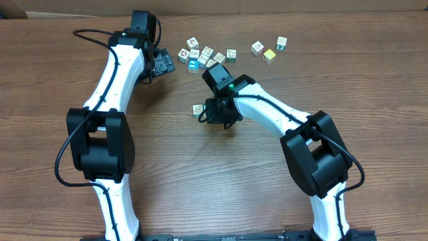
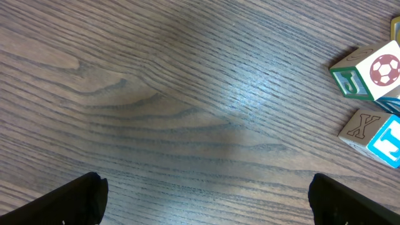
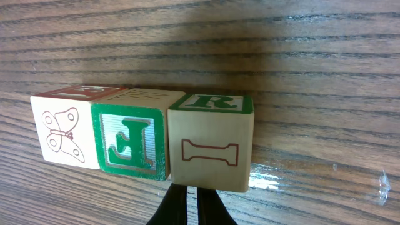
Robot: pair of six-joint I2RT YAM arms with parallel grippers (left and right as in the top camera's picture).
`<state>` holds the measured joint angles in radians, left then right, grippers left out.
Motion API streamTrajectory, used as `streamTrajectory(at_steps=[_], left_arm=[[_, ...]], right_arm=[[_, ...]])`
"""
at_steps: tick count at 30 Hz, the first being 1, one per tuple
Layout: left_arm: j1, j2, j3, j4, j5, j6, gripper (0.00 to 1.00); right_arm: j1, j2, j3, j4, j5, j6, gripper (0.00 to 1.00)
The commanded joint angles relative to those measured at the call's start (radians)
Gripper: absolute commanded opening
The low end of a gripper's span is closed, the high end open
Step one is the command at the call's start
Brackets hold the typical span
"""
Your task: Form a horizontal line
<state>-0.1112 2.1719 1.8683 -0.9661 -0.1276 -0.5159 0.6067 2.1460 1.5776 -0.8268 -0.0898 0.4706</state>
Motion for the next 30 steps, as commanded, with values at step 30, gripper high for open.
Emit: streamTrajectory(at_steps=[30], left_arm=[[-0.001,0.014,0.019,-0.002,-0.01,0.015,1.0]], right_arm=[[0.002,-0.018,-0.006,-0.028,0.003,0.0,0.04]])
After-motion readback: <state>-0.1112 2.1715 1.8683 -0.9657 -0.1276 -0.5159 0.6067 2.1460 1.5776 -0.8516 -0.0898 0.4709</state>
